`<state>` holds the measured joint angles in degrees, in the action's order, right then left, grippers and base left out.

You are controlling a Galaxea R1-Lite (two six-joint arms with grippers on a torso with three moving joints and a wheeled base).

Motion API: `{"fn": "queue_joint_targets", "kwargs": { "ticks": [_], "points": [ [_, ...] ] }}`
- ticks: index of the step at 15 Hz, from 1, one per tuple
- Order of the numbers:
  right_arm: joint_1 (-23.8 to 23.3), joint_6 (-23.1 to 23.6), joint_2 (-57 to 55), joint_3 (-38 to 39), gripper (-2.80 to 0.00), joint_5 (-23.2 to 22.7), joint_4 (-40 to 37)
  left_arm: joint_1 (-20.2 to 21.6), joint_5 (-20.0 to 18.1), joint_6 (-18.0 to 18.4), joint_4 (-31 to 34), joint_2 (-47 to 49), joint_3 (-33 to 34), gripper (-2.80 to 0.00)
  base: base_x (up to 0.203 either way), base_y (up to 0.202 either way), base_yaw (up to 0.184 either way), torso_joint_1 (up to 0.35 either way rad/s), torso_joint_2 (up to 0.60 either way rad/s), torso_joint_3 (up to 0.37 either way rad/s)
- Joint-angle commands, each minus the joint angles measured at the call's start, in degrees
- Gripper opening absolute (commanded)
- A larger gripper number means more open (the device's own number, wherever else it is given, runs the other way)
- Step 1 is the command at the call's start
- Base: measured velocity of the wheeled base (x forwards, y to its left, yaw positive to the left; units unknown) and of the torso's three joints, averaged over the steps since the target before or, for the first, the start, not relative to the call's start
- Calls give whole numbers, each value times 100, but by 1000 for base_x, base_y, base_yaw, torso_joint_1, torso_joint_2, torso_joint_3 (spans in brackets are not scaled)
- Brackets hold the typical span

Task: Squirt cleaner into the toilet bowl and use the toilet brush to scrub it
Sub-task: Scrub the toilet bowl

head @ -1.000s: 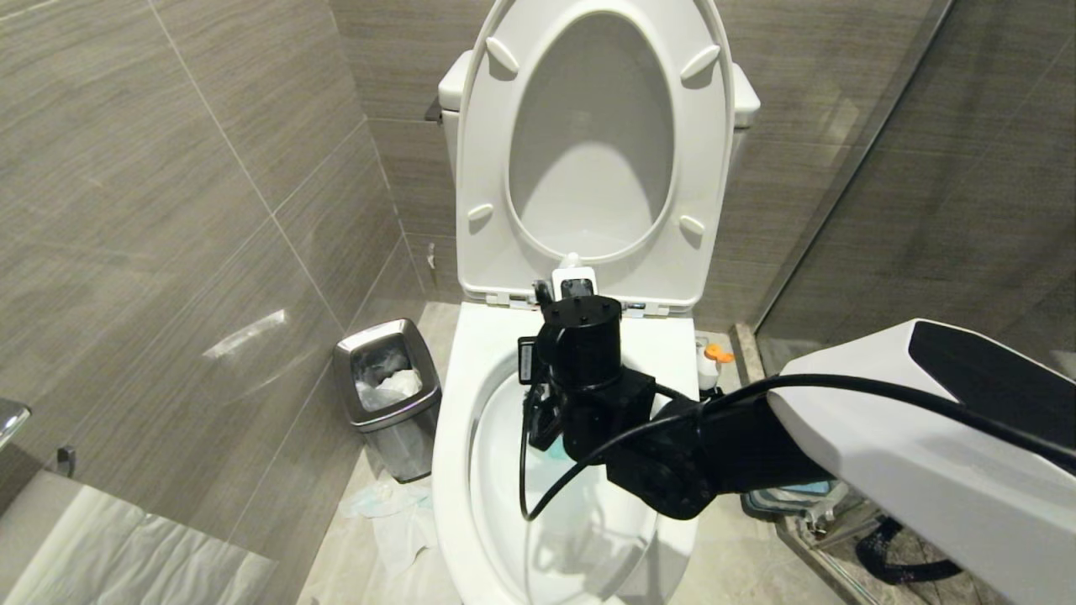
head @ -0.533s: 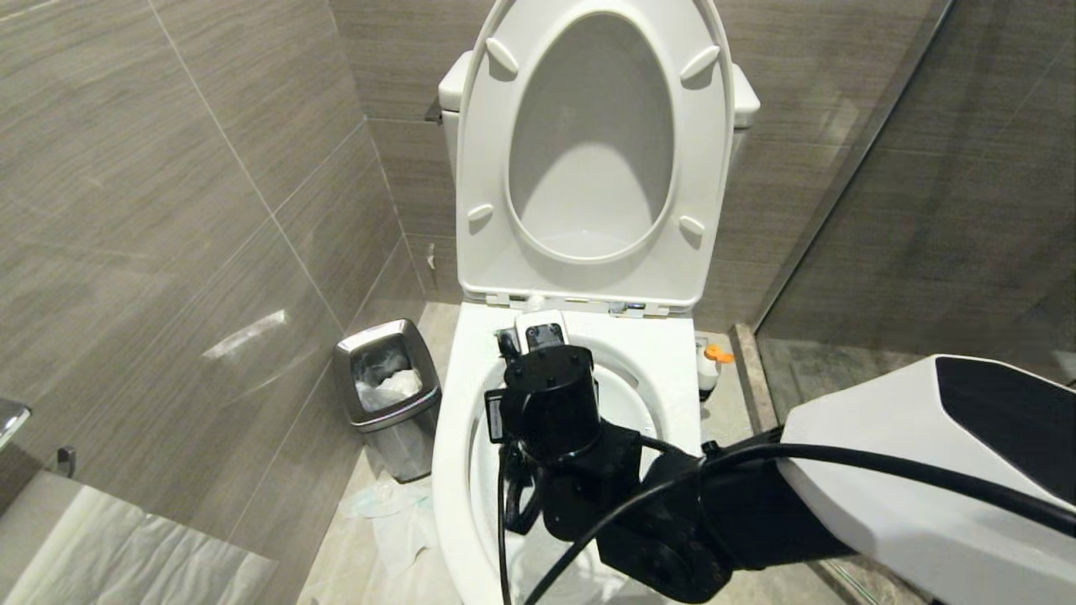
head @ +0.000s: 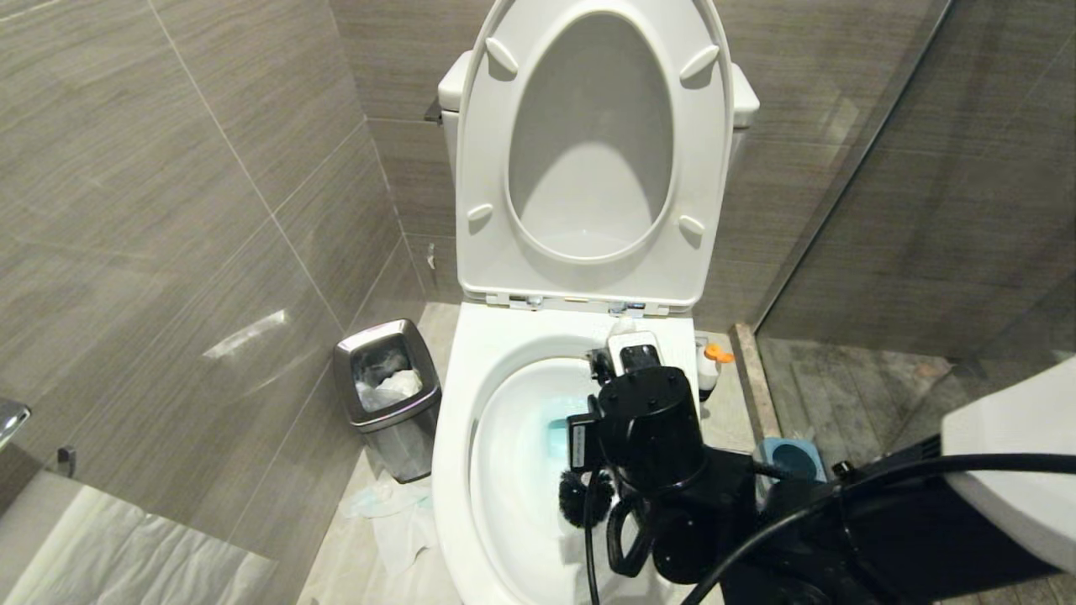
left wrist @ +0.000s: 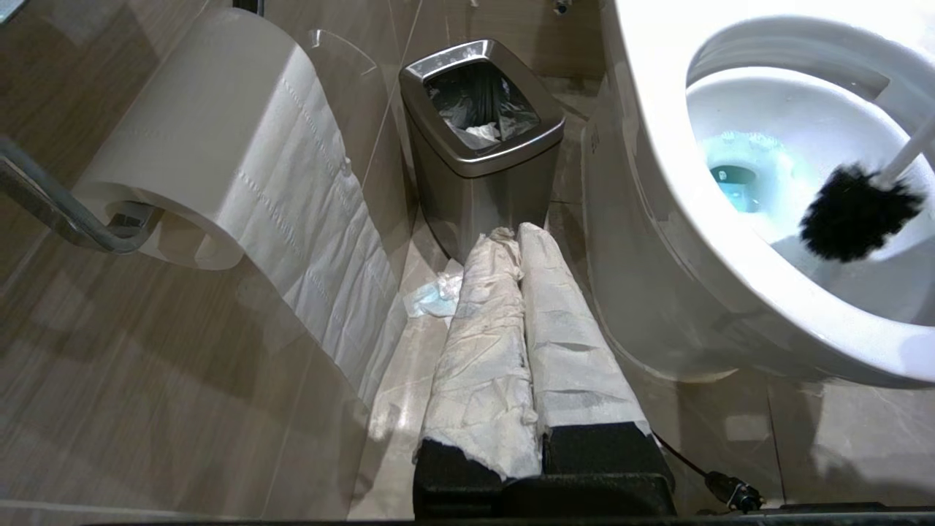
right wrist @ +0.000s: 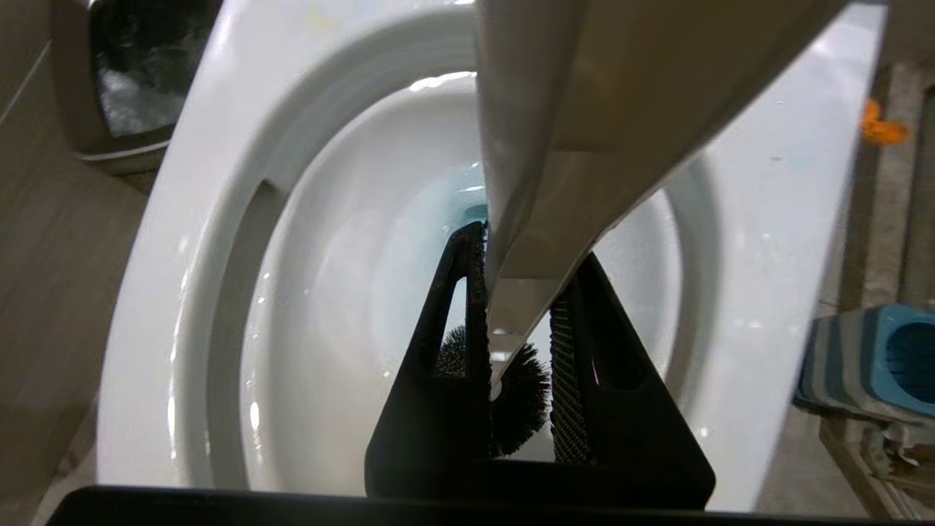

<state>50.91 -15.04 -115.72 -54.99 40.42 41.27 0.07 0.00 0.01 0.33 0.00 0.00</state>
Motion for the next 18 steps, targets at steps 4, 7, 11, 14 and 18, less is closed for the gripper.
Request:
{"fn": "queue_joint_targets", "kwargs": {
  "ticks": [4,7,11,14,18],
  "points": [
    [-445,130,385,-101,-280,11,31,1,0,-1,2,0,0,-280,0,0,0,0,0,0],
    [-407,317,237,-746,-280,21,24,1,0,-1,2,0,0,-280,0,0,0,0,0,0],
    [-402,521,-122,-1085,-280,12,24,1,0,-1,2,0,0,-280,0,0,0,0,0,0],
    [-412,476,-693,-1364,-280,1,106,1,0,-1,2,0,0,-280,0,0,0,0,0,0],
    [-432,451,-1614,-2087,-280,18,317,1,0,-1,2,0,0,-280,0,0,0,0,0,0]
  ]
}}
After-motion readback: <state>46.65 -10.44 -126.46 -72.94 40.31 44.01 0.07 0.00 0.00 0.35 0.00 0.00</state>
